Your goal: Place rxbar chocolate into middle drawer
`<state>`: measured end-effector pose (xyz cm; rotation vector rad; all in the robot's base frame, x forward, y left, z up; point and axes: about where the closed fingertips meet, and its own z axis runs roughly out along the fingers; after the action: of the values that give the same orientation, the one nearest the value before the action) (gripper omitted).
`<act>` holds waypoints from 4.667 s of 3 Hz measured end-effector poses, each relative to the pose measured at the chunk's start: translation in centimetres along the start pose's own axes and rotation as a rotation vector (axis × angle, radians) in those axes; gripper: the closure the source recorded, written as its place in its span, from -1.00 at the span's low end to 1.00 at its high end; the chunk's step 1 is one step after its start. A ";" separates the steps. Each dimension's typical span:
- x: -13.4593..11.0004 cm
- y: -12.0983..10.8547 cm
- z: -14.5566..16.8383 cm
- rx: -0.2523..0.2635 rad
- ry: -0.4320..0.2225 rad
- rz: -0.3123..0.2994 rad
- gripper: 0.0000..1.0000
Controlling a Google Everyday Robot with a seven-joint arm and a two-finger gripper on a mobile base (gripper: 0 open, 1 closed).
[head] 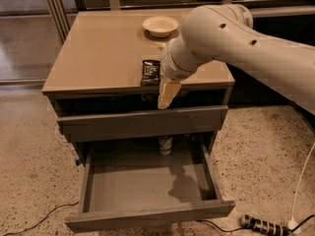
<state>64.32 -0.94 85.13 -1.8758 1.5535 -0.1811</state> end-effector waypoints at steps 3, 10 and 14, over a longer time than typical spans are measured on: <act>-0.5 0.4 0.4 0.025 -0.015 -0.001 -0.08; 0.2 0.7 3.7 0.021 0.001 0.001 0.24; 0.3 0.8 3.6 0.021 0.014 0.003 1.00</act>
Offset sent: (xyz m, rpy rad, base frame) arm -0.0020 0.0059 -0.0032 0.0167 -0.0203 0.0011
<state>65.60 0.21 81.80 -1.8597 1.5575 -0.2090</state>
